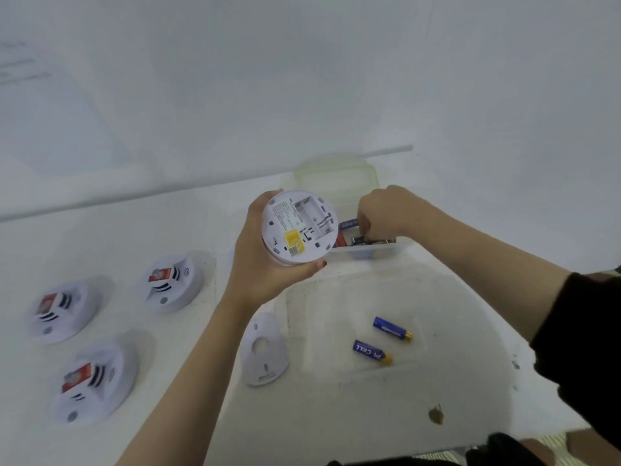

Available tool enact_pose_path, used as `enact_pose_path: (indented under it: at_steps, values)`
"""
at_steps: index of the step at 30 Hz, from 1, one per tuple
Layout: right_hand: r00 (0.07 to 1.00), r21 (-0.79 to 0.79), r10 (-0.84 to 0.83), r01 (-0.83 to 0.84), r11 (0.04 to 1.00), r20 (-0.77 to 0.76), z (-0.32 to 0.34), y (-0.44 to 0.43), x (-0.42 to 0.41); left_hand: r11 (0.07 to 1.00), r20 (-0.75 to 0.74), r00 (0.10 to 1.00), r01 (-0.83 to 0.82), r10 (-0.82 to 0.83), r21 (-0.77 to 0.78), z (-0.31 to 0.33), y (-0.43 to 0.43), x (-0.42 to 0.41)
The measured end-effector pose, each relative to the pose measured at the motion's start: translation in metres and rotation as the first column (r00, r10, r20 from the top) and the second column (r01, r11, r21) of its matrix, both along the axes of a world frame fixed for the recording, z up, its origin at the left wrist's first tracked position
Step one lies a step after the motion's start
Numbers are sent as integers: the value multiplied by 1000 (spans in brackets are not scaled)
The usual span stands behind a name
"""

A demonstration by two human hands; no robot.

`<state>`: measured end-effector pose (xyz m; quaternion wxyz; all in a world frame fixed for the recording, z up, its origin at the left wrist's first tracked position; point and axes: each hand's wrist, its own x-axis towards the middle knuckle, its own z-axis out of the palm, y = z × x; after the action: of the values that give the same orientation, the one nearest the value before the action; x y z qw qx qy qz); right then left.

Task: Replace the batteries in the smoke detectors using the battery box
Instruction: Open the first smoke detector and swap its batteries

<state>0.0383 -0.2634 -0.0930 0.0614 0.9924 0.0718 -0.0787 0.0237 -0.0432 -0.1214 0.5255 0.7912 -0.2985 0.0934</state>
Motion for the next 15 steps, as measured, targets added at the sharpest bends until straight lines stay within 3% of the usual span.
enact_pose_path:
  at_steps: [4, 8, 12, 15]
  values:
    - [999, 33, 37, -37, 999, 7, -2, -5, -1, 999, 21, 999, -43, 43, 4, -2, -3, -2]
    - [1000, 397, -15, 24, 918, -27, 4, -21, -10, 996, 29, 996, -89, 89, 7, -6, -2, -6]
    - [988, 808, -116, -10, 589, 97, 7, -26, -26, 993, 35, 992, -119, 119, 10, -7, -4, -10]
    - [968, 940, -180, -109, 323, 174, 14, -20, -41, 988, 72, 985, -157, 155, 16, -4, -9, -15]
